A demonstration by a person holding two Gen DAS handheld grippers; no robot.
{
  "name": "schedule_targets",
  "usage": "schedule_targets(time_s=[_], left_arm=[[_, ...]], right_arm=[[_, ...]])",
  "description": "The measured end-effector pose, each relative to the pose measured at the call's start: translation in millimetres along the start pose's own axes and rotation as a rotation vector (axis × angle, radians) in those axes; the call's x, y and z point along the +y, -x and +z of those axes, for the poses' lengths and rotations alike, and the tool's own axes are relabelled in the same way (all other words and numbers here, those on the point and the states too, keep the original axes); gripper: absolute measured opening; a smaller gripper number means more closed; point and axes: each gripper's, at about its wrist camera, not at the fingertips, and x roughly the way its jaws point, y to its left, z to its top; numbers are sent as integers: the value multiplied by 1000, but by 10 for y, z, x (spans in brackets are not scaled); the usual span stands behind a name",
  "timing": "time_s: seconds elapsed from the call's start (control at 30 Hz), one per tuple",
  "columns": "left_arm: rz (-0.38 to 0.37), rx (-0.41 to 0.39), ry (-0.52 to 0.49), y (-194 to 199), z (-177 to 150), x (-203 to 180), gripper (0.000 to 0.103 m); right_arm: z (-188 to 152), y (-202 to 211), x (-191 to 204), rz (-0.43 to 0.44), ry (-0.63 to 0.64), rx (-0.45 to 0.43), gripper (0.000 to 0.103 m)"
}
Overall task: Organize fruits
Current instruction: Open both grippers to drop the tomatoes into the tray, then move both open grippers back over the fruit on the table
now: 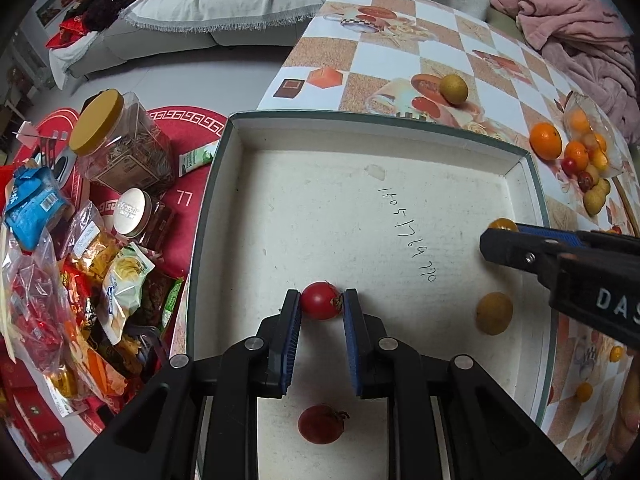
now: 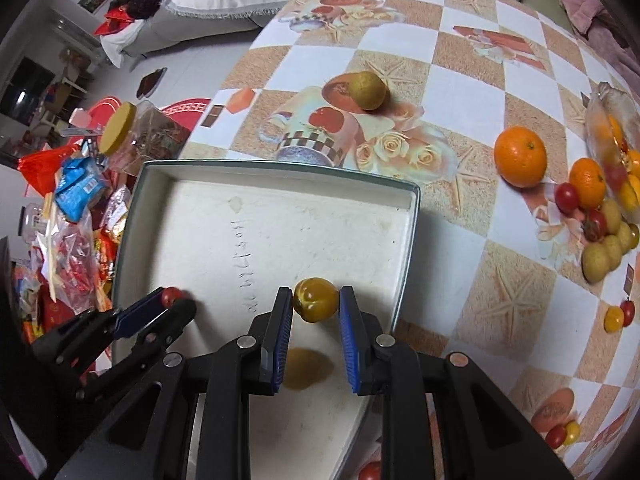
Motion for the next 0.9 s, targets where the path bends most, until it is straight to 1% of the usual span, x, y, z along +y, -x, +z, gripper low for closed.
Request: schedule_targets(time_s=[0.07,0.1,0.13,0.17,0.2,0.23,0.27,0.33,0.37,0.4,0.43,0.53,0.67,0.77,0.9], left_arm=[[12,0,-16,0,2,-22,24],[30,0,-25,0,5,-32,33],[43,-1,-30,1,10,-31,64],[48,-6,-27,8,10,-25,78],[58,-34,-17,46,2,-8,85],[64,-53,-13,75,-6,3,85],[61,-50,-15,78,-5,4,85],[61,-28,-23,56,-5,-1,85],[65,-27,-27,61,-6,-3,85],[67,-28,-30,74,-10,-5,85],[66,-28,-30,87,-17,-7,85],[62,-25,-33,141,-38,-30,85],[56,-27,-75,230,-66,-175,85],[46,-33,-108,299,-78,-317,85],[12,-39,-160,394,-103,-580,85]], right_arm=[[28,-48,7,-12,11,7,26],[41,-82,11,-21,16,21,26],[56,-106,13,-25,17,28,27],[63,-104,20,-25,19,22,29],[74,-105,28,-21,21,23,39],[80,-107,39,-9,21,25,46],[85,-101,46,0,22,24,49],[94,-61,75,11,28,9,61],[100,-30,87,19,28,-1,65],[105,17,96,30,25,-15,73],[110,72,100,30,22,-30,83],[112,259,39,32,1,-73,84],[31,440,-167,14,-54,-83,87],[-125,596,-375,-11,-98,-105,87],[-434,761,-744,-56,-171,-109,87]])
